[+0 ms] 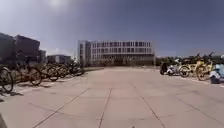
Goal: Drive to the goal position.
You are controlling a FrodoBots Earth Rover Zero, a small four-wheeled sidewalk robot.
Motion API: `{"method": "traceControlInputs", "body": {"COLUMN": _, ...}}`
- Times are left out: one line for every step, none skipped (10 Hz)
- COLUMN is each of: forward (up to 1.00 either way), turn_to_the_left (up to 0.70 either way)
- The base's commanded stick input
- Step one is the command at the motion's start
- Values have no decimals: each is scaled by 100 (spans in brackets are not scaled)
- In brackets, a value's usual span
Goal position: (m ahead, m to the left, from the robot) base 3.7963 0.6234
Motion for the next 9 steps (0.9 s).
{"method": "traceControlInputs", "body": {"forward": 70, "turn_to_the_left": 0}}
{"method": "traceControlInputs", "body": {"forward": 70, "turn_to_the_left": 0}}
{"method": "traceControlInputs", "body": {"forward": 70, "turn_to_the_left": 0}}
{"method": "traceControlInputs", "body": {"forward": 70, "turn_to_the_left": 0}}
{"method": "traceControlInputs", "body": {"forward": 70, "turn_to_the_left": 0}}
{"method": "traceControlInputs", "body": {"forward": 70, "turn_to_the_left": 0}}
{"method": "traceControlInputs", "body": {"forward": 70, "turn_to_the_left": 0}}
{"method": "traceControlInputs", "body": {"forward": 70, "turn_to_the_left": 0}}
{"method": "traceControlInputs", "body": {"forward": 70, "turn_to_the_left": 0}}
